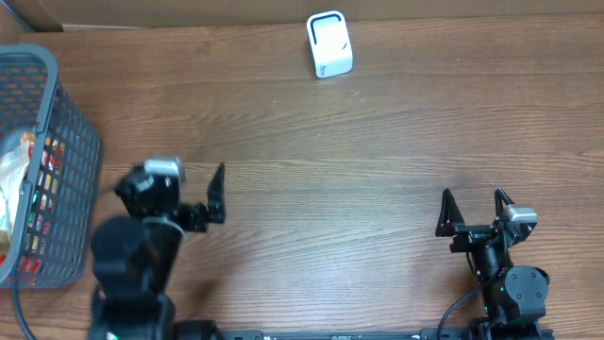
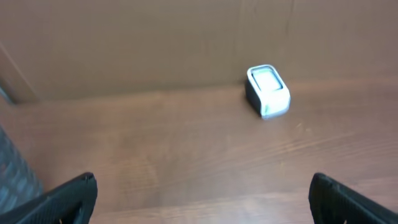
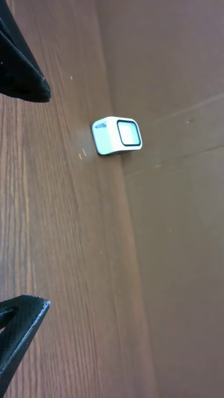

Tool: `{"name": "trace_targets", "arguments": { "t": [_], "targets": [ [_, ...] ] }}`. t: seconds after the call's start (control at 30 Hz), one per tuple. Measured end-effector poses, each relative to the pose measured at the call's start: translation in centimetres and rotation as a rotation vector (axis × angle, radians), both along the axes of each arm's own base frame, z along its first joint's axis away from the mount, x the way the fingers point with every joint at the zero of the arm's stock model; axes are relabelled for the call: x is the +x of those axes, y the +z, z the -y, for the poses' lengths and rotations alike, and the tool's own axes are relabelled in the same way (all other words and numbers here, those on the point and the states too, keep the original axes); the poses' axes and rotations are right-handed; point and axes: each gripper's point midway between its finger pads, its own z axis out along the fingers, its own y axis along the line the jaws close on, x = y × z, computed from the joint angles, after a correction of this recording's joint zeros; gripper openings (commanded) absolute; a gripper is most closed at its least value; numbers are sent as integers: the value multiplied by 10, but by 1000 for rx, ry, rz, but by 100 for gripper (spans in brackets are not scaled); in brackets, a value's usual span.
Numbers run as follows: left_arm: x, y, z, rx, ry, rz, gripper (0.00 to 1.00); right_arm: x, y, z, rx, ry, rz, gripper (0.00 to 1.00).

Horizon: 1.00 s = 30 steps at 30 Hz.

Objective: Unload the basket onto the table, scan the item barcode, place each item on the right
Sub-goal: 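Move the left gripper into the grey basket toward the Pantene tube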

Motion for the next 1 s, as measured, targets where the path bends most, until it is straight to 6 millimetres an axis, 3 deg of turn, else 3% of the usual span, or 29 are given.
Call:
{"name": "trace_targets", "arguments": {
  "t": [0.3, 0.4, 0.53, 0.63, 0.73, 0.83, 0.9, 1.0],
  "targets": [
    [47, 74, 4, -48, -21, -386, 100, 0, 0, 0, 0, 0, -1, 100],
    [66, 92, 7, -63, -36, -426, 100, 0, 0, 0, 0, 0, -1, 100],
    [88, 105, 8, -63, -52, -426, 100, 0, 0, 0, 0, 0, -1, 100],
    [94, 107, -6, -97, 5, -427, 100, 0, 0, 0, 0, 0, -1, 100],
    [90, 109, -47, -194, 177, -428, 100, 0, 0, 0, 0, 0, -1, 100],
    [75, 109, -115, -308, 428, -413, 100, 0, 0, 0, 0, 0, -1, 100],
    [54, 105, -165, -376, 618, -402, 100, 0, 0, 0, -1, 0, -1, 100],
    [18, 98, -224, -441, 858, -386, 100, 0, 0, 0, 0, 0, -1, 100]
  ]
}}
